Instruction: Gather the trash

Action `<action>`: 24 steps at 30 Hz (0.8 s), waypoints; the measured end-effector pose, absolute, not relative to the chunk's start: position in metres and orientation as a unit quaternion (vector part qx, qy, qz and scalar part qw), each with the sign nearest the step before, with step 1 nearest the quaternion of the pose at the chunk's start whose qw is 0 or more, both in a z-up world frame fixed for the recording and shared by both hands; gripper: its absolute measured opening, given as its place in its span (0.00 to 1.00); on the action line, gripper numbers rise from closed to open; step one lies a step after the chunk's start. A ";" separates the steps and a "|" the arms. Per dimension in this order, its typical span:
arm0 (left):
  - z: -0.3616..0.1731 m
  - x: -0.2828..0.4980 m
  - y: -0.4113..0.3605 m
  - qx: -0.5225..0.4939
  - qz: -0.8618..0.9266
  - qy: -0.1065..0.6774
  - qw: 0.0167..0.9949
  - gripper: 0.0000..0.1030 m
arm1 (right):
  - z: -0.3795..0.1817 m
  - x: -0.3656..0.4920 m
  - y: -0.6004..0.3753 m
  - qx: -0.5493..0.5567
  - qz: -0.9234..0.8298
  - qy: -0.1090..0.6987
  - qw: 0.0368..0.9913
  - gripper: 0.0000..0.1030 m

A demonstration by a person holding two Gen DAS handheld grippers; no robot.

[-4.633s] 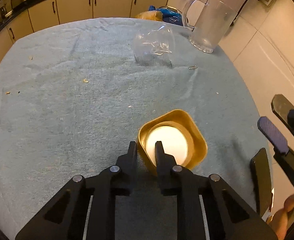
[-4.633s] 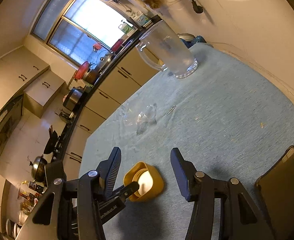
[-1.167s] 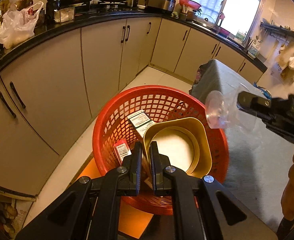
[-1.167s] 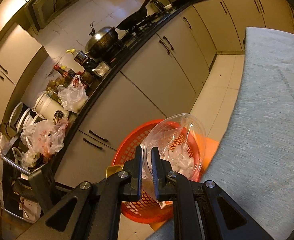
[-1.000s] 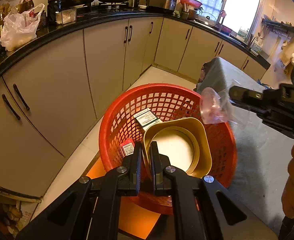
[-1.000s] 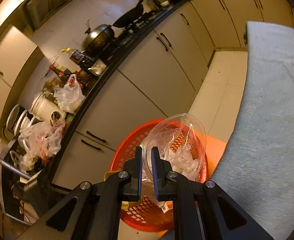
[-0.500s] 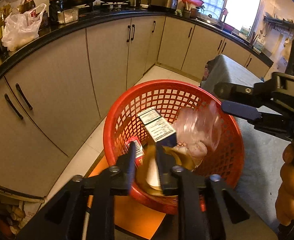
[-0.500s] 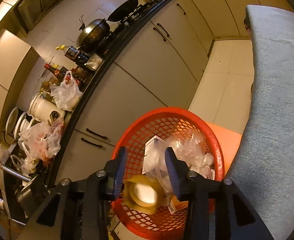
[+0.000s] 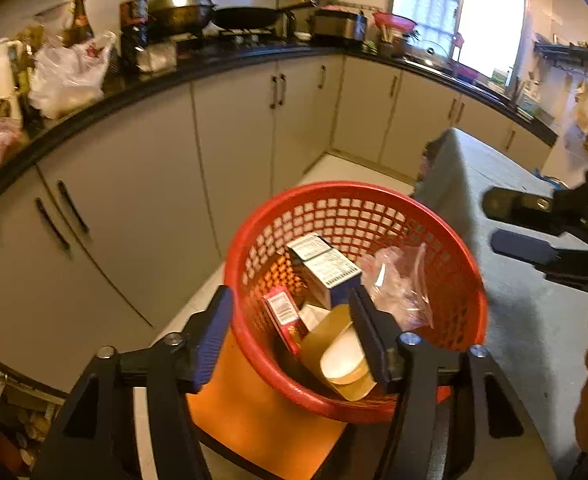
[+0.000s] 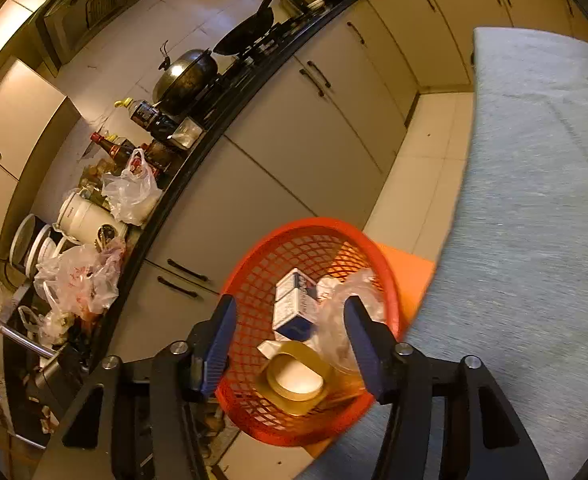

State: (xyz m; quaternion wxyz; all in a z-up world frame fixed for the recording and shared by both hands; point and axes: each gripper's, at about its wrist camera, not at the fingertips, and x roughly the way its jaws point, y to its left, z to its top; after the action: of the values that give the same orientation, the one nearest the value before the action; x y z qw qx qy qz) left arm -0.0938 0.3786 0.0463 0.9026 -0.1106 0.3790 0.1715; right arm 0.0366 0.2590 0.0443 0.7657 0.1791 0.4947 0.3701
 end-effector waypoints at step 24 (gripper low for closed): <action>0.074 -0.140 0.337 -0.041 0.294 0.317 0.900 0.96 | 0.073 -0.053 0.192 0.006 0.300 0.392 0.870 0.85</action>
State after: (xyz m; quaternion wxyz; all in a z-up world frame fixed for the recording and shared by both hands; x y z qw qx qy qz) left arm -0.1402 0.3373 0.0736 0.9005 -0.0408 0.3175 0.2944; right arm -0.0525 0.1924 0.0726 0.8698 0.0059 0.3919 0.2998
